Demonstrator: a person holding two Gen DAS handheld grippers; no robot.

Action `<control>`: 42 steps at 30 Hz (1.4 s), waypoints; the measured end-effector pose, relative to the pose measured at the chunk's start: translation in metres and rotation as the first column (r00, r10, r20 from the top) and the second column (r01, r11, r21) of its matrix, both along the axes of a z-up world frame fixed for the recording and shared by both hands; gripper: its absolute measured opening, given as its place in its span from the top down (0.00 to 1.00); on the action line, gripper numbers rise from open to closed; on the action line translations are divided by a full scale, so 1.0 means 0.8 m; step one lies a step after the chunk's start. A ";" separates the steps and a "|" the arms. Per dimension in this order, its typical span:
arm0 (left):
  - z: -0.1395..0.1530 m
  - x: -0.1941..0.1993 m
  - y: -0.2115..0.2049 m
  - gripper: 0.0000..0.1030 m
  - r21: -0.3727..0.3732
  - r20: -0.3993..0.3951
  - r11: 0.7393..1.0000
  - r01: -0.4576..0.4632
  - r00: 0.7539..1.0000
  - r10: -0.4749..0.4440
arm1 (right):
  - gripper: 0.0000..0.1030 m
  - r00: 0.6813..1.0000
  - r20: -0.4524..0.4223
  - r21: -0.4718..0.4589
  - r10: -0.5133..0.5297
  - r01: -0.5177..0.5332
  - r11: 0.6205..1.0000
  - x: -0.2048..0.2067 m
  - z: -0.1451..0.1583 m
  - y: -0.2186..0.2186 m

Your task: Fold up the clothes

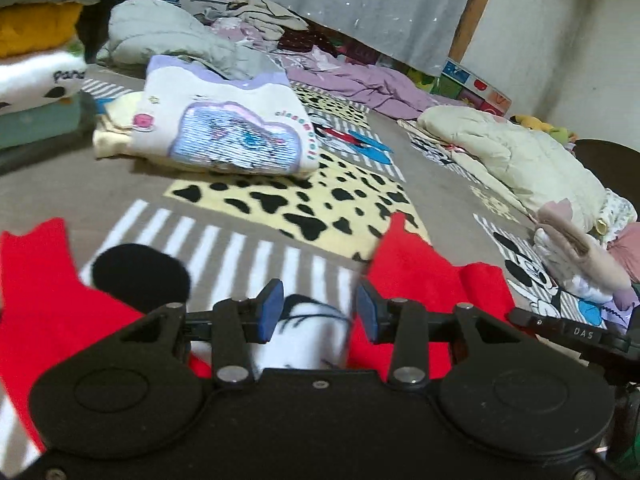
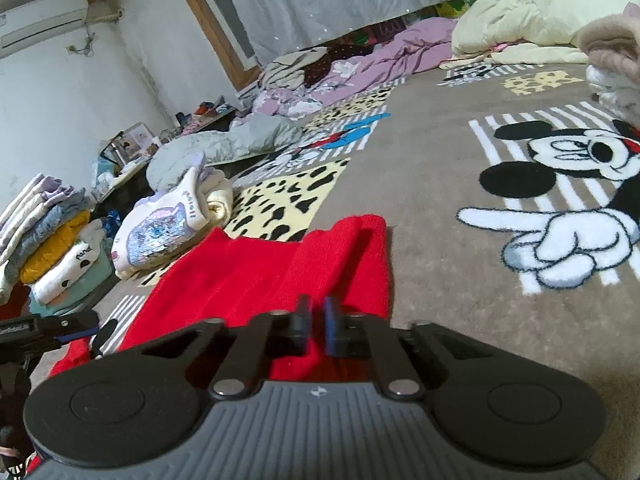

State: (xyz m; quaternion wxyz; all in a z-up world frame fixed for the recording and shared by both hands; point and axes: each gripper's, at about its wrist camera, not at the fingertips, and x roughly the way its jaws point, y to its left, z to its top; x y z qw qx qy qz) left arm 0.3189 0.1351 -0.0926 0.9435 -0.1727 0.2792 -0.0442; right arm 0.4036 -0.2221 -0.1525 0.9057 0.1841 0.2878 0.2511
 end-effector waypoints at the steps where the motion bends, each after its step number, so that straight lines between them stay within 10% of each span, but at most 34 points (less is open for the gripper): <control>1: 0.000 0.001 -0.002 0.63 -0.006 0.001 1.000 0.002 1.000 -0.002 | 0.93 1.000 0.005 0.002 0.002 -0.002 1.000 -0.001 0.001 0.000; 19: 0.005 0.016 -0.006 0.62 -0.053 0.017 0.998 0.027 1.000 -0.026 | 0.95 0.976 0.082 0.036 -0.203 0.201 0.979 -0.048 0.028 -0.095; 42: 0.016 0.009 -0.034 0.62 -0.063 0.046 0.993 0.103 0.994 -0.100 | 0.95 0.813 0.079 0.013 -0.577 0.578 0.816 -0.191 0.010 -0.265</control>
